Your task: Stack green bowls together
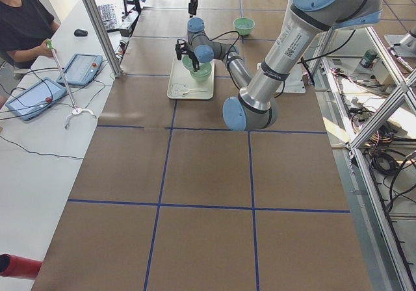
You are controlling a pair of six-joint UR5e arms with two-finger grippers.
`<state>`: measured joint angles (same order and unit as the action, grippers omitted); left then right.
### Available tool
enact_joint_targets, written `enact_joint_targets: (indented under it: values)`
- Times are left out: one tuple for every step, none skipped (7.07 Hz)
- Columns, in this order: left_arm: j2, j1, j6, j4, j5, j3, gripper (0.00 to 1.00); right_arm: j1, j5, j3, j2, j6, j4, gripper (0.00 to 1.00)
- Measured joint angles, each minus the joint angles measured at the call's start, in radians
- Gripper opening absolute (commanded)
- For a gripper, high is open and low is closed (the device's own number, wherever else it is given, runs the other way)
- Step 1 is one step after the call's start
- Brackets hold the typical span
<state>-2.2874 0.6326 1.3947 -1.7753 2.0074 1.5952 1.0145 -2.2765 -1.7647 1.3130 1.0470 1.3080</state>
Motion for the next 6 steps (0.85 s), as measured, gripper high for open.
enact_joint_targets:
  values:
    - [0.000, -0.020, 0.001, 0.000, -0.022, -0.002, 0.00, 0.000, 0.000, 0.001, 0.000, -0.001, -0.001, 1.00]
    - [0.001, -0.032, 0.001, 0.000, -0.034, 0.000, 0.00, 0.000, 0.001, 0.002, -0.001, -0.001, -0.001, 1.00]
    - [0.004, -0.037, 0.001, 0.000, -0.039, 0.002, 0.00, 0.000, 0.001, 0.002, -0.001, -0.001, 0.000, 1.00]
    - [0.007, -0.039, 0.001, 0.000, -0.041, 0.002, 0.17, -0.001, 0.001, 0.002, -0.001, -0.001, 0.000, 1.00]
    - [0.009, -0.040, 0.001, 0.000, -0.043, 0.003, 0.99, -0.001, 0.001, 0.002, -0.001, -0.001, 0.000, 1.00]
    - [0.009, -0.043, 0.001, 0.000, -0.044, 0.000, 1.00, -0.001, 0.000, 0.002, -0.001, -0.001, 0.000, 1.00]
